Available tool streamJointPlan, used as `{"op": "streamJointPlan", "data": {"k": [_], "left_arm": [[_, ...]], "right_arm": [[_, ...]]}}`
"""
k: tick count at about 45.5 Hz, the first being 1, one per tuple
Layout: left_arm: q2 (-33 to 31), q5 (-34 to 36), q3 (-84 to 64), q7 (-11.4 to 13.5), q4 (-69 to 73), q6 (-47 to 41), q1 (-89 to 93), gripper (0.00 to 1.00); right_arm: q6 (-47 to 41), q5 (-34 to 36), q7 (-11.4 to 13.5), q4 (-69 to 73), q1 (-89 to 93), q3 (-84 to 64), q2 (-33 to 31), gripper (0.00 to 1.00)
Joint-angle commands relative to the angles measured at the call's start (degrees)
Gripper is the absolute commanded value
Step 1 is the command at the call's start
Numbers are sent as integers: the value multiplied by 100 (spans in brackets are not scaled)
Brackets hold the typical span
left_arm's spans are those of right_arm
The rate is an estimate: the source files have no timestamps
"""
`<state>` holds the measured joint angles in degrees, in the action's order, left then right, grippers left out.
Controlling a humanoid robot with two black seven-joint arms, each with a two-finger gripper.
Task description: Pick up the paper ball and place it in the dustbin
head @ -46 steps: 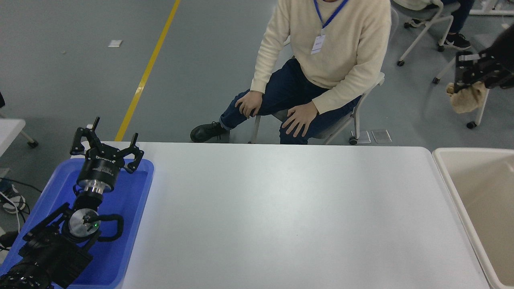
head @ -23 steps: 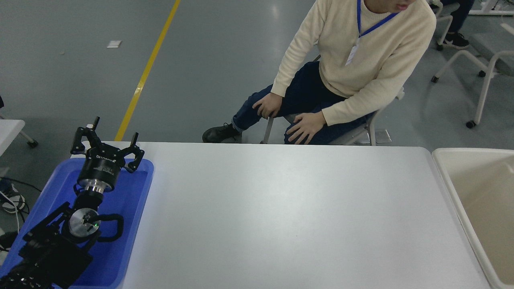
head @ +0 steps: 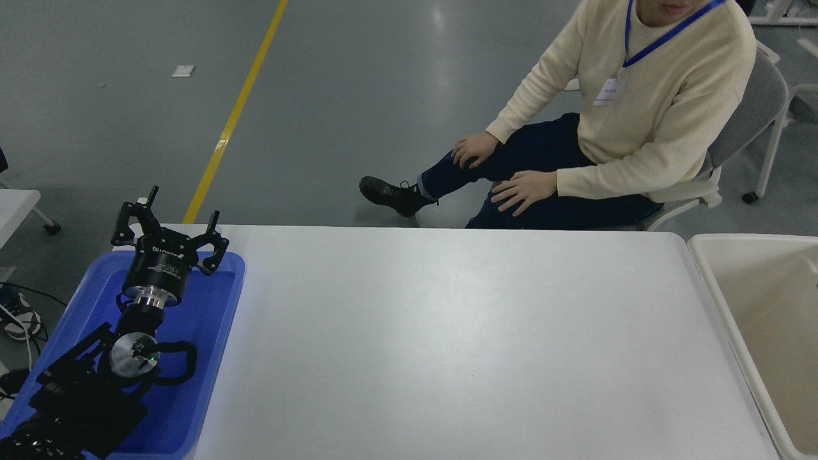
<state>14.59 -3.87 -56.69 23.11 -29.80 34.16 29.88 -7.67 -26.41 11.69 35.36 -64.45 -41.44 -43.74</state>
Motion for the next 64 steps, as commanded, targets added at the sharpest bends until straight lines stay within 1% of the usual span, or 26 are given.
{"op": "streamJointPlan", "data": {"k": [1, 9, 12, 24, 38, 39, 44, 45, 47, 51, 56, 64], "left_arm": [[0, 0, 0, 0, 1, 3, 0, 100], [0, 0, 0, 0, 1, 3, 0, 100], [0, 0, 0, 0, 1, 3, 0, 100], [0, 0, -9, 0, 1, 3, 0, 100], [0, 0, -9, 0, 1, -6, 0, 100], [0, 0, 0, 0, 1, -6, 0, 100], [0, -9, 0, 0, 1, -6, 0, 100], [0, -9, 0, 0, 1, -6, 0, 100], [0, 0, 0, 0, 1, -6, 0, 100], [0, 0, 0, 0, 1, -6, 0, 100], [0, 0, 0, 0, 1, -6, 0, 100], [0, 0, -9, 0, 1, -6, 0, 100]], "right_arm": [[670, 22, -9, -1434, 1258, 1005, 620, 0], [723, 14, -9, -2629, 1882, 1252, 1341, 0], [740, 14, -9, -2911, 2058, 1252, 1508, 0], [1197, 14, -9, -3026, 2393, 1208, 1798, 0], [1268, 14, 0, -3026, 2402, 1252, 1860, 0], [1268, 14, 0, -3026, 2402, 1252, 1851, 8], [1451, 14, 0, -3026, 2384, 1252, 1825, 57], [1513, 14, 0, -3026, 2393, 1252, 1825, 61], [1610, 14, 0, -3008, 2402, 1252, 1834, 67], [1681, 14, 0, -3000, 2402, 1252, 1834, 72], [1690, 14, 0, -3000, 2393, 1261, 1834, 85], [1690, 22, 0, -2921, 2384, 1392, 1816, 97]]}}
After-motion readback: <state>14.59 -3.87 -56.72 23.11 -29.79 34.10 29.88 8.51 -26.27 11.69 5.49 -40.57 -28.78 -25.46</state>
